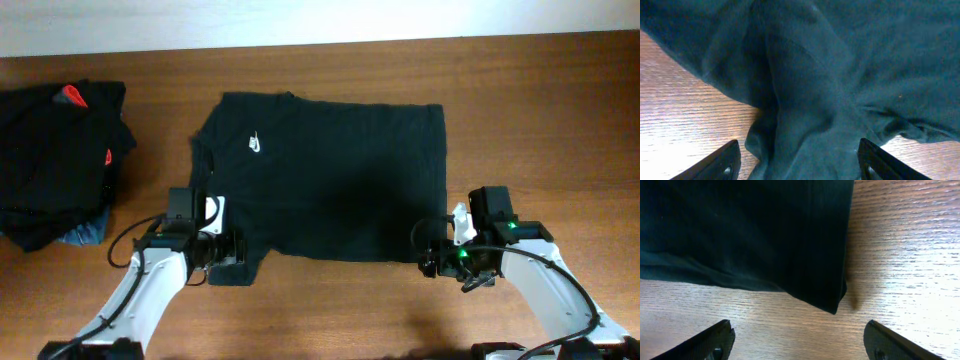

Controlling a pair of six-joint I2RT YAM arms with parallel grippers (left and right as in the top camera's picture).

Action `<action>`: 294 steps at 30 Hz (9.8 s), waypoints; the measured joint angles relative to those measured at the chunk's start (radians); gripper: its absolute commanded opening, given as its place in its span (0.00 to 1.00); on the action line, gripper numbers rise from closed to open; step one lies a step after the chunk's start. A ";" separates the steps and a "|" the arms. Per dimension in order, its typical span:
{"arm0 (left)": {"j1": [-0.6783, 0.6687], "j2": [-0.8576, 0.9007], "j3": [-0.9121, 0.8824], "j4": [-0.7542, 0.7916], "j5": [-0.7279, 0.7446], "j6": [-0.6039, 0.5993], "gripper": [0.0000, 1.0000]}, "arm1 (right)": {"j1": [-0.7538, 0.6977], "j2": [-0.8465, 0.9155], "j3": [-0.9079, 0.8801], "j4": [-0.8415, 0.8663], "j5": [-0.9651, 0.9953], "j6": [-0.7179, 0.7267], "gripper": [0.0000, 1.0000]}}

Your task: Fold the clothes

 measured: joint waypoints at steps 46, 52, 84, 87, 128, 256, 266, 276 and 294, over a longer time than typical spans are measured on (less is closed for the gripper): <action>0.003 0.085 0.019 -0.114 0.026 0.000 0.01 | -0.003 0.137 0.013 0.162 -0.027 0.013 0.40; 0.003 0.085 0.019 -0.115 0.026 0.000 0.01 | -0.004 0.141 0.016 0.125 -0.076 0.008 0.63; 0.003 0.098 0.049 -0.233 0.002 0.000 0.00 | -0.005 0.179 0.064 -0.056 -0.024 0.053 0.04; 0.003 0.105 0.100 -0.301 -0.014 0.000 0.00 | -0.005 0.180 0.150 -0.110 0.024 0.055 0.04; 0.003 0.079 0.354 -0.124 -0.092 0.000 0.10 | -0.005 0.180 0.233 -0.011 0.090 0.056 0.31; 0.003 0.239 0.490 -0.050 -0.005 0.016 0.00 | -0.005 0.298 0.465 0.019 0.144 0.048 0.04; 0.003 0.235 0.493 0.018 -0.013 0.020 0.06 | -0.005 0.298 0.465 0.022 0.143 0.047 0.04; 0.003 0.309 0.494 0.040 -0.061 0.027 0.41 | -0.005 0.298 0.468 0.173 0.151 0.059 0.32; 0.003 0.344 0.494 -0.041 -0.066 0.027 0.41 | -0.005 0.474 0.471 0.027 0.151 -0.198 0.34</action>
